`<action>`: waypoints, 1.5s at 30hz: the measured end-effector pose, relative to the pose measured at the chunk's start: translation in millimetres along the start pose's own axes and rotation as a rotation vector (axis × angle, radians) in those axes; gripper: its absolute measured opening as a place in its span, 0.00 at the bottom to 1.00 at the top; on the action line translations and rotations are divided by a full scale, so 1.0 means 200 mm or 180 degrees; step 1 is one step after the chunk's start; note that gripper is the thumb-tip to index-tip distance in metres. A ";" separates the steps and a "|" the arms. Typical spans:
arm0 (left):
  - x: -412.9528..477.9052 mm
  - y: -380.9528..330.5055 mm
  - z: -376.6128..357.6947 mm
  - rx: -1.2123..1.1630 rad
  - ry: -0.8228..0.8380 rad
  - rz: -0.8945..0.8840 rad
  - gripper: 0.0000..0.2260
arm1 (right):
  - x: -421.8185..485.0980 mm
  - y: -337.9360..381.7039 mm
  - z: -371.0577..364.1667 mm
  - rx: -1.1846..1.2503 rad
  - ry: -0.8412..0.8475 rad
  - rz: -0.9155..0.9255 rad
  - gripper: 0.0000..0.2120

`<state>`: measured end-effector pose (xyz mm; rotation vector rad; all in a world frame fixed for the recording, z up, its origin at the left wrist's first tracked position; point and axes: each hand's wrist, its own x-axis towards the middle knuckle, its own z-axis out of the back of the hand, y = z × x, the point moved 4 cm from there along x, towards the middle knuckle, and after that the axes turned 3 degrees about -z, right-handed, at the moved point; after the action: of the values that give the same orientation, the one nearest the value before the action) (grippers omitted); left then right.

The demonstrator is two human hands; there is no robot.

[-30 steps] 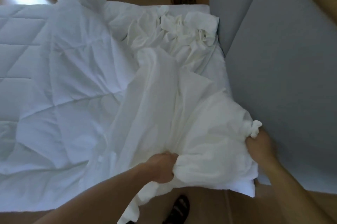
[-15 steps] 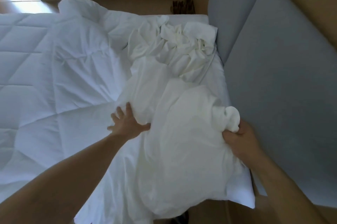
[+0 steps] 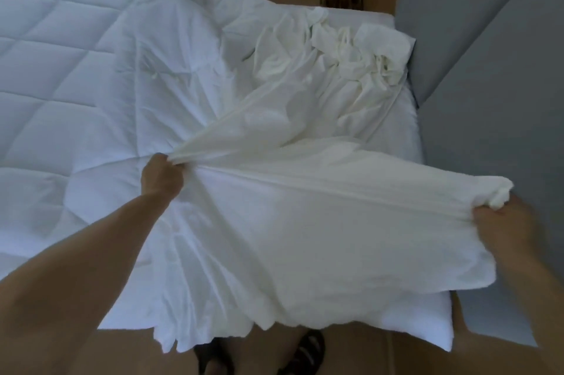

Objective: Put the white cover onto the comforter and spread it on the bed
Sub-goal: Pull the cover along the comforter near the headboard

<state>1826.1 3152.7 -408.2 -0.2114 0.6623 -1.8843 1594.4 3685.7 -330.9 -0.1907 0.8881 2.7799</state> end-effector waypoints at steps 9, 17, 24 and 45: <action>-0.19 0.07 -0.16 0.0940 0.0903 0.0088 0.49 | -0.17 0.25 -0.26 -0.0301 0.0273 0.0570 0.13; -0.75 -0.88 -0.48 0.0707 0.1607 -0.3577 0.53 | -0.40 0.29 -0.26 -0.0243 0.0733 0.1925 0.12; -1.20 -1.39 -0.65 0.2355 0.3180 -0.5269 0.27 | -0.52 0.21 0.02 -0.0218 0.0168 0.3703 0.13; -1.38 -0.21 -1.10 0.2648 0.2652 -0.2549 0.52 | 0.17 -0.61 -0.38 -0.2003 0.0420 0.0382 0.19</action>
<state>1807.4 3488.5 -524.8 1.0339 0.2478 -2.8646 1596.5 3743.4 -467.4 -0.4323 0.0148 3.0968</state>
